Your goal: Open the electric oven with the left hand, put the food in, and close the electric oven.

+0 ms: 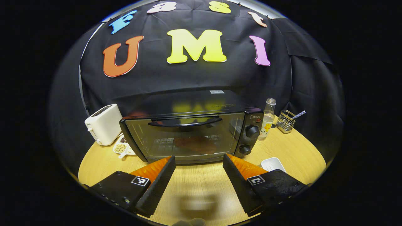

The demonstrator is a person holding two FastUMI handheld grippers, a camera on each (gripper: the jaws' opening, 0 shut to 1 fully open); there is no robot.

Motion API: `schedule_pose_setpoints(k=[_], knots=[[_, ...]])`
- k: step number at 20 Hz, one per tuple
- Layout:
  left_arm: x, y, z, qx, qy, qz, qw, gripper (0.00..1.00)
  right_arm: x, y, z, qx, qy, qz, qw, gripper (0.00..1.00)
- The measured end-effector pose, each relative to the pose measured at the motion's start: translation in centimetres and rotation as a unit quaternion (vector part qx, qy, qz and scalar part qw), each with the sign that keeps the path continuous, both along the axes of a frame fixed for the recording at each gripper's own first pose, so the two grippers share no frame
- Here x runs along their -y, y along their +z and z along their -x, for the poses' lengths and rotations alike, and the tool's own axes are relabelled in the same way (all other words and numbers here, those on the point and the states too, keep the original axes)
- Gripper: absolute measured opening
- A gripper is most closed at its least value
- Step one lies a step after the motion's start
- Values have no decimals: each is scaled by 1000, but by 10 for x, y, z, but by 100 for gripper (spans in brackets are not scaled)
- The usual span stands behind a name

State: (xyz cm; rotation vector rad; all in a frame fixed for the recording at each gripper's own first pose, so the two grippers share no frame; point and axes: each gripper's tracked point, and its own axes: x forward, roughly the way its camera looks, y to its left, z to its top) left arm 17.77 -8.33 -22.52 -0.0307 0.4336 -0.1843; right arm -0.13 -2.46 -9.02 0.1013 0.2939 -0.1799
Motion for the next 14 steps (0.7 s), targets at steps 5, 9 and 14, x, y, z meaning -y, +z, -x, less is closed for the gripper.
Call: schedule_pose_setpoints(k=[5, 9, 14], knots=[[3, 32, 26, 26, -3, 1, 1000, 97, 3, 13, 8, 20, 14, 4, 1000, 100], [0, 102, 67, 89, 4, -1, 996, 97, 8, 30, 17, 52, 41, 9, 998, 100], [-18, 196, 149, 176, 33, 9, 984, 96, 23, 56, 40, 83, 74, 23, 993, 98]])
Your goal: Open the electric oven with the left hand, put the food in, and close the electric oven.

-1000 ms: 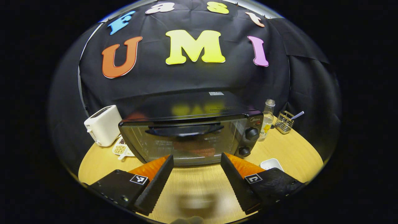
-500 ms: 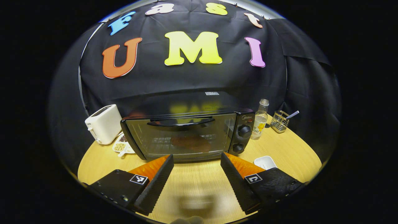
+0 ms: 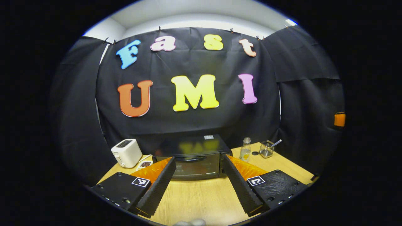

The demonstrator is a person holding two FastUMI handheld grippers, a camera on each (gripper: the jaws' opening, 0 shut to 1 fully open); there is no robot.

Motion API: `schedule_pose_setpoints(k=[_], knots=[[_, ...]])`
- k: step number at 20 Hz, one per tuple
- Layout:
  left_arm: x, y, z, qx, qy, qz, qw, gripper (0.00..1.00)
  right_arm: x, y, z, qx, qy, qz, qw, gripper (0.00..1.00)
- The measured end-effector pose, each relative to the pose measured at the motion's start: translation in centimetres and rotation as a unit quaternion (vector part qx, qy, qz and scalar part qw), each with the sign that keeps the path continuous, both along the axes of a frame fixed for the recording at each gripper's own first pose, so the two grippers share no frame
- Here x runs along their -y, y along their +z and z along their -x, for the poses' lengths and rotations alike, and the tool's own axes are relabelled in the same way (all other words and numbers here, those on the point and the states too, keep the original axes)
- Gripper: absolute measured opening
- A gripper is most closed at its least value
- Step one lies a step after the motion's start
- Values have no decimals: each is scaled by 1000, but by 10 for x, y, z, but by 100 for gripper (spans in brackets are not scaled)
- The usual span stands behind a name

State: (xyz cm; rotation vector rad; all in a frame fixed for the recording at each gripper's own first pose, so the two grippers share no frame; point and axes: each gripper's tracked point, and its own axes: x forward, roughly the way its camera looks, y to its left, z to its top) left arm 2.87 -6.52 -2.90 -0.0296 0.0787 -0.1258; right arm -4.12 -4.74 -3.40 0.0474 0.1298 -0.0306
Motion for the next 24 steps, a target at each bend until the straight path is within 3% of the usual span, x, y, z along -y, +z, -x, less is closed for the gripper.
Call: schedule_pose_setpoints(k=[4, 11, 24], knots=[[-14, 35, 75, 24, 38, 23, 999, 96, 10, 10, 25, 25, 18, 28, 999, 99], [-55, 18, 169, 3, 97, 5, 995, 96, 8, -10, 51, 17, 49, 11, 999, 99], [-39, 19, 171, -1, 91, 14, 996, 96, 6, -20, 56, 5, 54, 8, 998, 98]])
